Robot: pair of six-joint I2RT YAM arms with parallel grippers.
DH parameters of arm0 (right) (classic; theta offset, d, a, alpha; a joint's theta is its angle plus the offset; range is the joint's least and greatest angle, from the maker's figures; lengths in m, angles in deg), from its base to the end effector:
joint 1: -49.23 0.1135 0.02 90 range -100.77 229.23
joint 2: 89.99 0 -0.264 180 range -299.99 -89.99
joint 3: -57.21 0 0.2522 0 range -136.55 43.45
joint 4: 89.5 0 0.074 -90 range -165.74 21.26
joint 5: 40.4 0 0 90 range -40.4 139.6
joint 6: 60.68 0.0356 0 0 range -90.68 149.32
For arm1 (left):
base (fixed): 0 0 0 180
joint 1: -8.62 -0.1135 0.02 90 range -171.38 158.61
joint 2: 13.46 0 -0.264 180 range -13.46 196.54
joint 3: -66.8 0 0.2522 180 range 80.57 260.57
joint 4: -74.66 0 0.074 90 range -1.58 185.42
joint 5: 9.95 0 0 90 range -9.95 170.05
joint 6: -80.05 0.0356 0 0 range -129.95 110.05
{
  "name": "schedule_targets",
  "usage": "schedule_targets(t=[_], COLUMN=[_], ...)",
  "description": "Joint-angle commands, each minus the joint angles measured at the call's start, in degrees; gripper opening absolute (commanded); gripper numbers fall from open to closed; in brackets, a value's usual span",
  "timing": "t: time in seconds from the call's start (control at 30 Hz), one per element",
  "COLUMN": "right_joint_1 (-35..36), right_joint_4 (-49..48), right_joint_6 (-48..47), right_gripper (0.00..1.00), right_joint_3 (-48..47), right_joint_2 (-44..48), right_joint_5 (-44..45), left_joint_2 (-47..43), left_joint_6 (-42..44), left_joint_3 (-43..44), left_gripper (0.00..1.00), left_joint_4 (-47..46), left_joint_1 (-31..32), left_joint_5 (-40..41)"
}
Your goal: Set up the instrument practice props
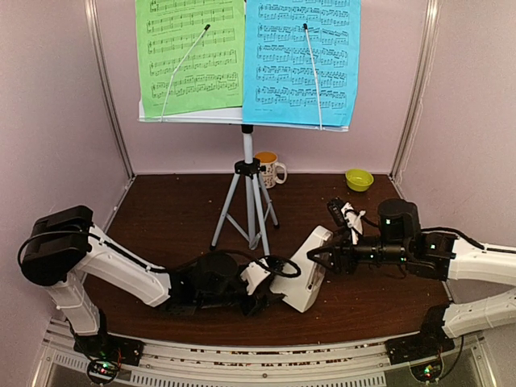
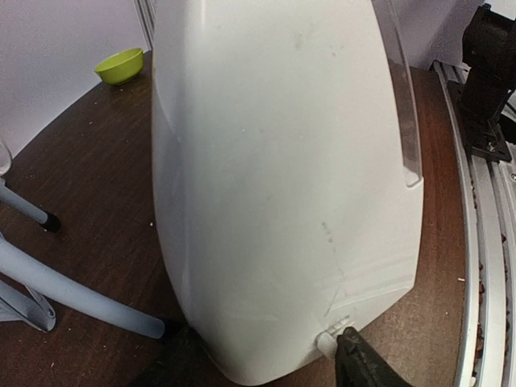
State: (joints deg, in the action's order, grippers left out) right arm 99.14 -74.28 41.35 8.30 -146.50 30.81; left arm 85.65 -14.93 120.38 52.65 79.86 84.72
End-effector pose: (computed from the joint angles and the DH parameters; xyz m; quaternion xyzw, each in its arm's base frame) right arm 0.1352 0.1784 0.2585 -0.3522 0.7480 0.3975 0.3980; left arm 0.1117 -0.3199 0.1505 0.4380 0.7120 -0.3112 0.4520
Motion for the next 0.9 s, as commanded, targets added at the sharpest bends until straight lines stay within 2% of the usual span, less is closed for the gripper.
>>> schedule_targets(t=[0.0, 0.1, 0.13, 0.23, 0.3, 0.37, 0.47, 0.57, 0.87], right_joint_1=[0.5, 0.5, 0.5, 0.5, 0.5, 0.6, 1.0, 2.9, 13.4], right_joint_4=[-5.5, -4.6, -4.2, -2.1, 0.1, 2.3, 4.1, 5.1, 13.4], right_joint_6=[0.6, 0.6, 0.6, 0.9, 1.7, 3.0, 6.6, 10.9, 20.9], right_gripper=[0.13, 0.12, 0.12, 0.12, 0.12, 0.12, 0.14, 0.19, 0.25], right_joint_3=[-2.4, -2.6, -2.8, -3.3, -3.7, -3.8, -3.1, -2.6, -10.5], right_joint_2=[2.5, 2.6, 2.6, 2.9, 3.3, 4.1, 5.8, 6.1, -5.7], right_joint_5=[0.5, 1.5, 2.1, 5.2, 9.5, 14.5, 20.2, 28.5, 50.8], left_joint_2=[0.6, 0.3, 0.2, -1.1, -2.7, -4.7, -7.9, -9.8, -11.3], left_joint_6=[0.3, 0.7, 0.8, 1.0, 0.9, 0.6, 0.7, 0.8, 0.6], left_joint_3=[0.0, -0.2, -0.1, -0.4, -1.0, -2.0, -3.6, -4.4, -4.6], left_gripper=[0.53, 0.5, 0.52, 0.76, 0.86, 0.91, 0.93, 0.94, 0.96], left_joint_4=[-3.5, -3.6, -3.4, -3.2, -3.2, -3.5, -3.4, -3.4, -3.8], left_joint_1=[-1.0, -1.5, -1.7, -1.9, -1.9, -2.1, -2.2, -2.2, -2.4], left_joint_5=[-3.6, -4.3, -4.1, -2.5, -0.6, 0.9, 2.6, 4.4, 8.7])
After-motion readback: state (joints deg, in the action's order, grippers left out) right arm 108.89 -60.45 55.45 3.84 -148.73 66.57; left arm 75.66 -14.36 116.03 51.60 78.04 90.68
